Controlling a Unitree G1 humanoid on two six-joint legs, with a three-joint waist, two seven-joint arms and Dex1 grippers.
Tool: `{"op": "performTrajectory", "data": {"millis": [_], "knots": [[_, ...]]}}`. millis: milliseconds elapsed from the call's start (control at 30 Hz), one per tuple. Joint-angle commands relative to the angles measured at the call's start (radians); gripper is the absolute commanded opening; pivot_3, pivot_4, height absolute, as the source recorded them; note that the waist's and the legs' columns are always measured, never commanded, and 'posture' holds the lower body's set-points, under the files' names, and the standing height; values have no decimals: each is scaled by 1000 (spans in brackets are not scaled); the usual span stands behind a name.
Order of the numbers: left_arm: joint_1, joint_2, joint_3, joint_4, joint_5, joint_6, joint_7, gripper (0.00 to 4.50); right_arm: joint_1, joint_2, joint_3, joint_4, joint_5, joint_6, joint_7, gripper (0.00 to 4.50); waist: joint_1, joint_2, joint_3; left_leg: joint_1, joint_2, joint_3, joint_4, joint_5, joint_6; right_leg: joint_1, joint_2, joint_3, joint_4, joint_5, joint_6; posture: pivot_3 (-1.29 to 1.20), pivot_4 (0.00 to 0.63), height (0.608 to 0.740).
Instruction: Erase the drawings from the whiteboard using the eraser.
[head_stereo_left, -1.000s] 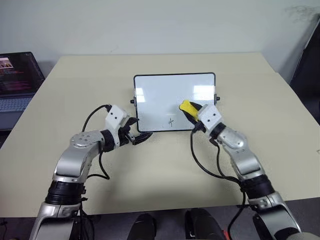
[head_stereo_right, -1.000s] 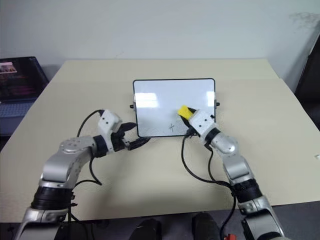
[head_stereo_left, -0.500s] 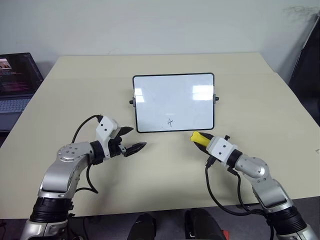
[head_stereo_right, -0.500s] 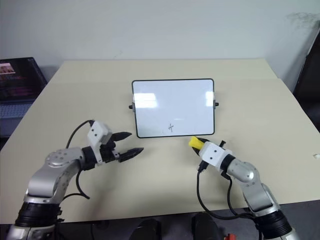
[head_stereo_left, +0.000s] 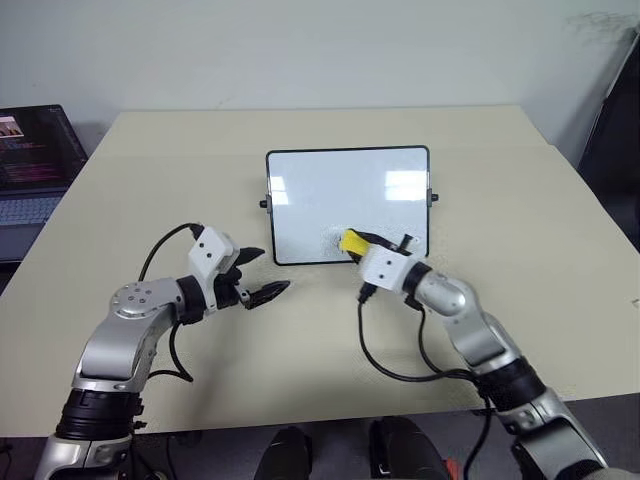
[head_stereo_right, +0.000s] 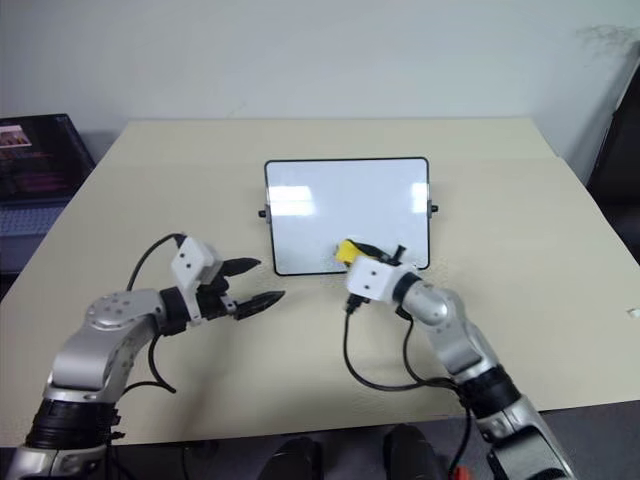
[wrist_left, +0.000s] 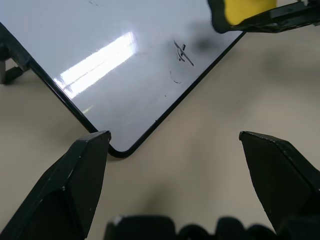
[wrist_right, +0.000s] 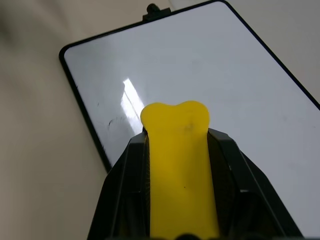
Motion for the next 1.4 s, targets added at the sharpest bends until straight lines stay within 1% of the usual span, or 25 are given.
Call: {"op": "performTrajectory", "data": {"millis": [33, 167, 333, 500, 700, 833, 900, 1033, 1200, 1400], "knots": [[-20, 13, -2, -15, 3, -21, -10, 4500, -81, 48, 22, 65, -15, 10, -9, 1215, 0, 0, 0, 0, 0, 0, 0, 0, 0, 0, 0, 0, 0, 0, 0, 0, 150, 740], [-26, 9, -10, -11, 8, -24, -13, 4500, -160, 106, 45, 161, -20, -5, -12, 1215, -1, 0, 0, 0, 0, -1, 0, 0, 0, 0, 0, 0, 0, 0, 0, 0, 150, 740], [-27, 6, -15, -6, 11, -31, -18, 4500, -294, 190, 50, 353, -16, -11, -41, 1213, -4, 0, 0, 0, 0, 0, 0, 0, 0, -1, 0, 0, 1, 0, -1, 0, 150, 740], [-27, 9, -13, 3, 10, -45, -24, 4500, -341, 195, 63, 474, -36, -25, -57, 1213, -7, 0, 0, 0, 0, -1, -1, 0, 0, -1, -1, 0, 1, 0, -1, 0, 150, 740], [-26, 8, -15, 27, 13, -70, -32, 4500, -324, 188, 56, 528, -31, 0, -58, 1210, -11, 0, 0, 0, 0, -1, -1, 0, 0, -1, -1, 0, 2, 0, -1, 0, 150, 740], [-33, 3, -19, 36, 9, -81, -40, 4500, -298, 141, 40, 516, -25, 5, -53, 1210, -8, 0, 0, 1, 0, -2, 1, 0, 0, -1, -1, -1, 4, 1, -1, 0, 150, 740], [-37, 3, -20, 42, 5, -83, -49, 4500, -253, 81, 36, 490, -31, -3, -40, 1209, -1, 0, 0, 1, -1, -2, 2, 0, 0, 0, -1, -1, 3, 1, -1, 0, 150, 740], [-45, 2, -24, 51, 4, -84, -59, 4500, -185, -4, 34, 444, -32, -7, -29, 1206, 6, -1, -1, 2, -3, -6, 4, 0, 0, 5, 0, -1, 2, 1, 0, 0, 150, 740], [-56, -2, -30, 51, 5, -79, -64, 4500, -127, -78, 20, 407, -30, -5, -28, 1203, 5, -1, -1, 3, -3, -6, 4, 1, 1, 6, 0, -1, 3, 1, 0, 0, 150, 740], [-60, 2, -31, 43, 1, -70, -69, 4500, -92, -141, 9, 387, -37, -16, -29, 1203, 5, -1, -2, 5, -3, -5, 4, 6, 3, 8, 1, -1, 3, 5, 5, 0, 150, 740]]}}
